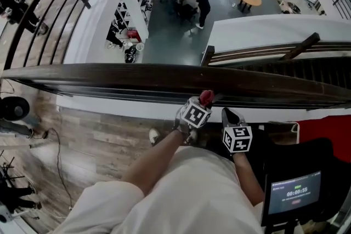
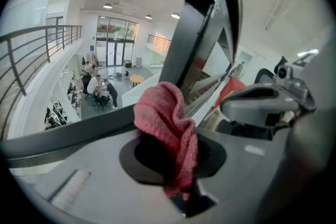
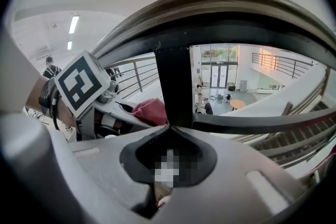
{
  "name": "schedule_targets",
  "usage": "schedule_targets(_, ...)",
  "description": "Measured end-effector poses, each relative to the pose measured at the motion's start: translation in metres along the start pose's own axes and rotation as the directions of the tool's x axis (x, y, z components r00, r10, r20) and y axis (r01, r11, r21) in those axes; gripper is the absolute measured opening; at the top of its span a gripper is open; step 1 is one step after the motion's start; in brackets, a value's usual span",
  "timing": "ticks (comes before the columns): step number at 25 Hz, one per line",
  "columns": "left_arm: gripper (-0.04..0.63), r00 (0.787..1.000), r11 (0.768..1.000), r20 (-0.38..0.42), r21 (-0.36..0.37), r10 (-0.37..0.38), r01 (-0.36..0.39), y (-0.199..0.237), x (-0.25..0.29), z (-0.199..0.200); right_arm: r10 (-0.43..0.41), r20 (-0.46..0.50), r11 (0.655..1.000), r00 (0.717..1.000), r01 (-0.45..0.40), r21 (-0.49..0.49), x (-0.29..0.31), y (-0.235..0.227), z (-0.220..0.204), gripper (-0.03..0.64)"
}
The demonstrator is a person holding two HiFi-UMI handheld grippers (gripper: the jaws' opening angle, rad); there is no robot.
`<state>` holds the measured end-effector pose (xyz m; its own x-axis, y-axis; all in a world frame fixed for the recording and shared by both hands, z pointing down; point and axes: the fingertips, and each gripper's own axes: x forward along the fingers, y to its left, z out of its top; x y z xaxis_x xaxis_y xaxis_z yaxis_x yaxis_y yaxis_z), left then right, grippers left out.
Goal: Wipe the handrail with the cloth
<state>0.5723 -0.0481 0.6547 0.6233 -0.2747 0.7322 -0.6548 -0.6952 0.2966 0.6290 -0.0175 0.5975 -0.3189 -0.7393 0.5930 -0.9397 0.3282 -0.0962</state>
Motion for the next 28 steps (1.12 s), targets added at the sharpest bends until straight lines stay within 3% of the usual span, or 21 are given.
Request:
schedule_targets(3, 0.083, 1.0, 0.999, 0.018, 0.052, -0.009, 0.009, -0.005, -0.002, 0.001, -0.002, -0.001, 1.0, 1.0, 0.002, 0.004, -0.001, -0.001, -0.001, 0.003)
schedule_targets(6, 0.084, 0.996, 0.998, 0.091, 0.055, 0.018, -0.023, -0.001, -0.008, 0.013, 0.001, -0.003, 1.0, 1.0, -0.001, 0.003, 0.0, 0.001, -0.001, 0.003)
schedule_targets(10, 0.084, 0.964, 0.998, 0.263, 0.033, 0.034, -0.044, 0.003, -0.02, 0.05, -0.001, -0.001, 1.0, 1.0, 0.001, 0.0, 0.0, 0.003, 0.002, 0.003)
schedule_targets(13, 0.086, 0.938, 0.994, 0.331, -0.005, 0.107, -0.111, 0.016, -0.022, 0.068, -0.007, -0.002, 1.0, 1.0, 0.007, 0.002, -0.001, 0.0, 0.0, 0.003)
schedule_targets(16, 0.086, 0.929, 0.988, 0.339, -0.059, 0.152, -0.14, 0.029, -0.017, 0.075, -0.015, -0.003, 1.0, 1.0, 0.015, 0.002, -0.002, -0.002, 0.0, 0.003)
schedule_targets(19, 0.086, 0.942, 0.983, 0.29, 0.01, 0.171, -0.182, 0.032, -0.001, 0.062, -0.023, -0.002, 1.0, 1.0, 0.023, 0.005, -0.003, -0.003, 0.0, 0.003)
schedule_targets(22, 0.086, 0.937, 0.961, 0.276, 0.114, 0.213, -0.252, 0.032, 0.005, 0.049, -0.027, -0.003, 1.0, 1.0, 0.027, 0.01, -0.004, -0.005, -0.001, 0.003)
schedule_targets(28, 0.086, 0.928, 0.947, 0.267, 0.115, 0.26, -0.299, 0.039, -0.005, 0.044, -0.012, -0.009, 1.0, 1.0, 0.012, 0.0, -0.002, 0.001, 0.003, 0.003)
